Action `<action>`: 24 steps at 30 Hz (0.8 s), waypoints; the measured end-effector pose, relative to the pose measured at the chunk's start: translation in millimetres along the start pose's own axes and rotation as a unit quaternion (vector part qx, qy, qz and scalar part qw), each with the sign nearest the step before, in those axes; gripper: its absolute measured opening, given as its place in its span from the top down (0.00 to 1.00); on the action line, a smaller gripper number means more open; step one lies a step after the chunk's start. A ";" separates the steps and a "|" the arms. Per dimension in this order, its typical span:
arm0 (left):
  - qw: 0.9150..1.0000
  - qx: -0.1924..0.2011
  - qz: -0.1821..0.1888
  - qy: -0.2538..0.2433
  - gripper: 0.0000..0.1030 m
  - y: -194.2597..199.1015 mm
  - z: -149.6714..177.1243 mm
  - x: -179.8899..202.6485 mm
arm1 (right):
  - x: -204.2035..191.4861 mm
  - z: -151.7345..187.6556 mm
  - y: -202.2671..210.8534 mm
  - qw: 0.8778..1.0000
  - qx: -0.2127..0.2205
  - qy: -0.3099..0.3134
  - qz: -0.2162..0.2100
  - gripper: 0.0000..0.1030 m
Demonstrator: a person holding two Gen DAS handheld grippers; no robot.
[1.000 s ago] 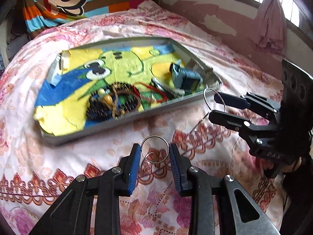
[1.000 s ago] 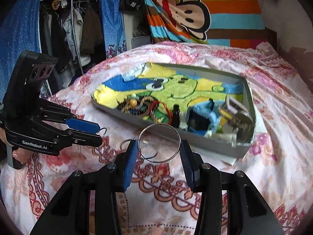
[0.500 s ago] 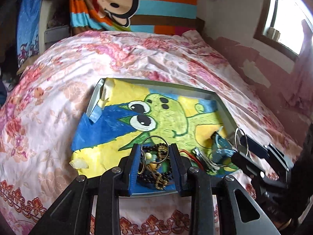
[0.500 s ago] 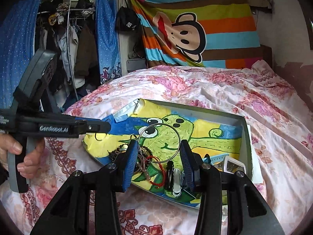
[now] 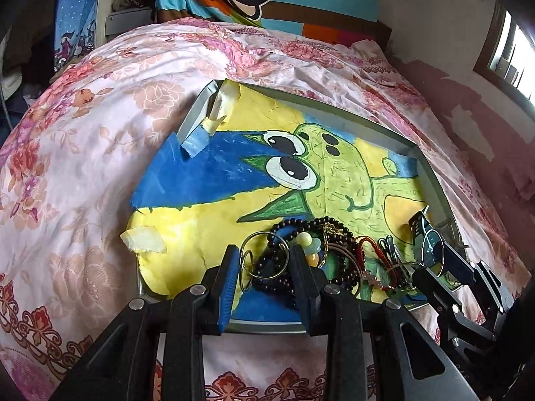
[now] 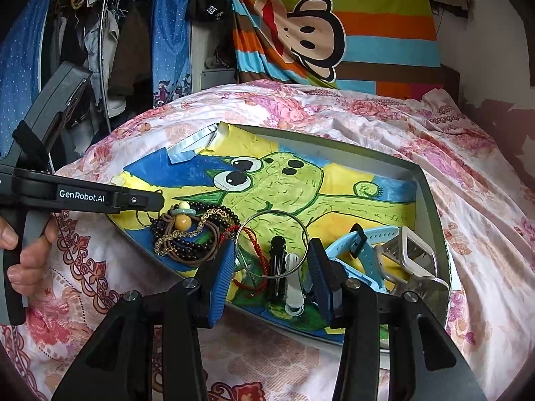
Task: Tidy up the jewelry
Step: 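Carry the ring and hoops over the tray and open both tools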
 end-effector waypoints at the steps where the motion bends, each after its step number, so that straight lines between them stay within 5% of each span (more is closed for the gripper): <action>1: 1.000 -0.002 0.004 0.005 0.71 0.0 0.6 -0.9 | -0.4 -0.2 -0.2 1.000 0.000 0.001 0.001 0.61; 4: 1.000 -0.010 0.010 0.023 0.66 0.1 3.8 -4.3 | -1.4 0.0 0.1 1.000 0.000 0.006 0.006 0.61; 7: 1.000 0.003 0.002 0.028 0.29 6.5 4.3 -6.3 | -0.9 -0.2 1.4 1.000 0.001 0.007 0.011 0.61; 8: 1.000 0.014 -0.001 0.027 0.24 10.4 3.5 -6.2 | -0.4 -0.4 2.0 1.000 0.001 0.007 0.012 0.61; 20: 0.998 0.062 -0.008 -0.004 0.02 48.6 1.4 10.0 | 7.4 -6.4 16.9 1.000 0.007 -0.001 0.022 0.53; 24: 0.996 0.092 -0.007 -0.012 0.00 73.4 -1.6 17.7 | 17.9 -17.6 35.3 0.999 0.023 -0.024 0.028 0.44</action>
Point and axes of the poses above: each gripper's, at about its wrist camera, not at the fingertips, and y roughly against the way its jaws point, x to its right, z to its underside, the point moved 10 cm from there along -y, roughly the way its jaws point, and after that the axes turned 13 degrees about z, right-handed, at the moved point
